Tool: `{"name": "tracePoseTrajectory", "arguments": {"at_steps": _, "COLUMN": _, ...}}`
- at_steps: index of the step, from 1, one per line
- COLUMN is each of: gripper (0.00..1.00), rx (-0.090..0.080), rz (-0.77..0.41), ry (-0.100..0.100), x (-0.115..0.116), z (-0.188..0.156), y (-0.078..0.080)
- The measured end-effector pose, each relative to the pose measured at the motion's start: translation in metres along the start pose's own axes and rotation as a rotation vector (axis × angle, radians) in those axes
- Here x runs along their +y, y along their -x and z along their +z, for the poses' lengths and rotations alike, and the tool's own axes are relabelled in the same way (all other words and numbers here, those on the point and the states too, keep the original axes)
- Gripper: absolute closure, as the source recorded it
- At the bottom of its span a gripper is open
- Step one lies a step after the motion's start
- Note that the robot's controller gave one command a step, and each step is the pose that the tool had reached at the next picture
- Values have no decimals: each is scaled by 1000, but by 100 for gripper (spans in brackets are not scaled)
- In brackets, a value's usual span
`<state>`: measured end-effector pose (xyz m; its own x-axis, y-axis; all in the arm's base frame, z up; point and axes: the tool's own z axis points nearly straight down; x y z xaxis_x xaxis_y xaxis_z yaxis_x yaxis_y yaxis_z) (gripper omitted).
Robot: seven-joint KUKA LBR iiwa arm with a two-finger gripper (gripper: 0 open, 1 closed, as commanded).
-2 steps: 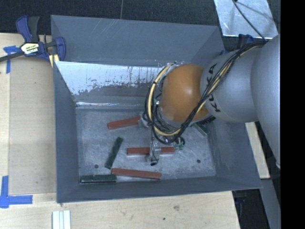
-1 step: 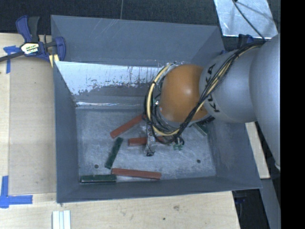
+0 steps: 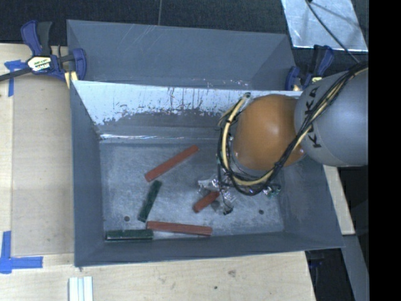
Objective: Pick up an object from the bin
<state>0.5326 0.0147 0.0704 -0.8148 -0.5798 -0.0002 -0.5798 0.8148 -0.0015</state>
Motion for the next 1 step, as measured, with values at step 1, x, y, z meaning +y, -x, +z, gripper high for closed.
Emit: {"name": "tracePoseTrajectory", "arguments": {"at_steps": 1, "gripper": 100, "rx": -10, "rz": -12, "ry": -6, "x": -28, "z": -176, "y": 16}}
